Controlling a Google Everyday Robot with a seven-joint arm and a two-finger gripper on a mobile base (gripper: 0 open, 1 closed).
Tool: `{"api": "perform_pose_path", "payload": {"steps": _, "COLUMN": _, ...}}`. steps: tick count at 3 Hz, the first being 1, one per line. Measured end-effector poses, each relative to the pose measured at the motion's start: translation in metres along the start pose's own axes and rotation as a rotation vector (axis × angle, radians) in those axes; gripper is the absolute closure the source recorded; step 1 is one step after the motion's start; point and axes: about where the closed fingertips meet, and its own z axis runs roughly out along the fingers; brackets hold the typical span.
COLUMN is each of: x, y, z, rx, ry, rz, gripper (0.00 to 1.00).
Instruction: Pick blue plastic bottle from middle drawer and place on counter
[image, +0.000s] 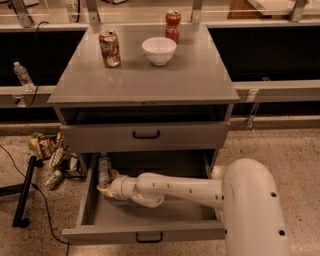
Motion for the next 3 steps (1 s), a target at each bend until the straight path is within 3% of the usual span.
{"api": "perform_pose_path", "payload": {"steps": 1, "x": 0.010, "y": -0.007, "z": -0.024, "rx": 0.031, "ry": 0.033, "rz": 0.012, "gripper": 1.00}}
{"api": "perform_pose_path", "payload": {"steps": 3, "x": 0.036, "y": -0.026, "z": -0.079, "rx": 0.117, "ry": 0.132, "rz": 0.038, "gripper": 1.00}}
